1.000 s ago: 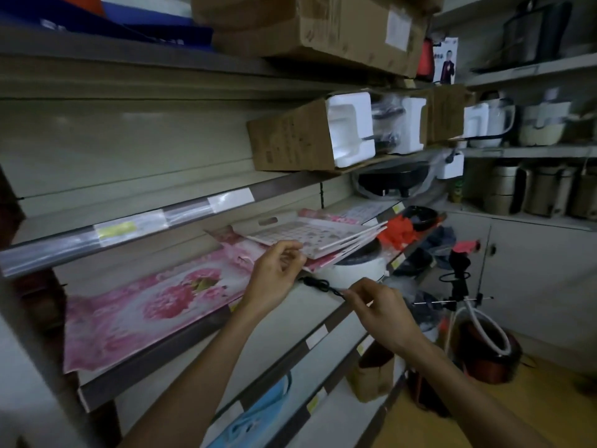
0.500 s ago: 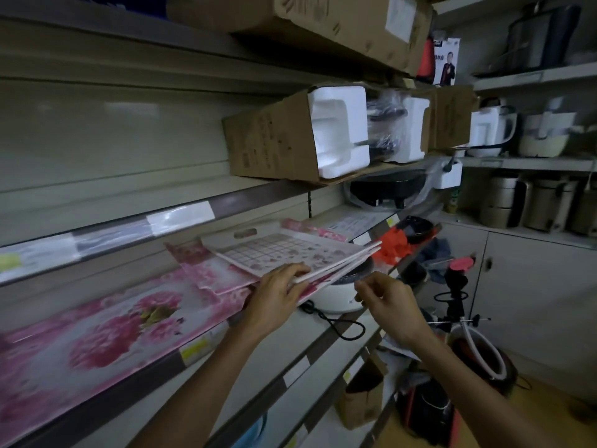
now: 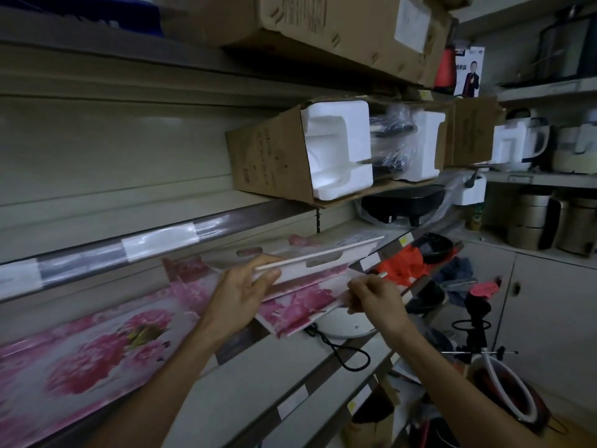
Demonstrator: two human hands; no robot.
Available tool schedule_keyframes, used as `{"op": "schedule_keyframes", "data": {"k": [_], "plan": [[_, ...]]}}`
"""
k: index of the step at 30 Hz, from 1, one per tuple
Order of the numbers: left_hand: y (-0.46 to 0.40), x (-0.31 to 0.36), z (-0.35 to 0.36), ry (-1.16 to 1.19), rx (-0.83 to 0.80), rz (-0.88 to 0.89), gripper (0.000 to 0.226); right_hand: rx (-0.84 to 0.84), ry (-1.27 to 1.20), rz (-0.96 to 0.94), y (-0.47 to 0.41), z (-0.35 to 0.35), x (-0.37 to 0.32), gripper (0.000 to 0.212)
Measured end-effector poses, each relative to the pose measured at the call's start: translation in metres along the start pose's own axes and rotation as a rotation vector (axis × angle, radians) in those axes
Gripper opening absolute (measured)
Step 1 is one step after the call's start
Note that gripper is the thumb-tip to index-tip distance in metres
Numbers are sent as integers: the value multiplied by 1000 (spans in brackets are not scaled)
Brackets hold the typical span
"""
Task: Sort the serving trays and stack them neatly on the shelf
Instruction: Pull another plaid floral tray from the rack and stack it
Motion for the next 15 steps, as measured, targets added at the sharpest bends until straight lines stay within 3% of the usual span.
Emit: {"op": "schedule_keyframes", "data": {"k": [3,6,9,13,15], "plan": [[-3,3,-17,-21,17,0,24,-44,-365,308,-9,14,7,22],[2,12,-31,7,36,17,17,-107,-564,533,-21,26,14,26],[9,26,-39,69,30,14,14,-172,-641,593,-37,33,11,29],[20,47,-49,78,-2,1,25,-227,-743,623,-46,28,6,60],[25,54,-54,17,-34,61,30,-265,-658,652,-48,22,9,65]]}}
Point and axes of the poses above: each hand's wrist, its own y-axis away from the middle knuckle, its own z-axis out of the palm, x = y × z, the point moved 8 cm from there along -y, towards the middle knuckle, and after that the axes turned 12 degrees about x, right-handed, at the moved point
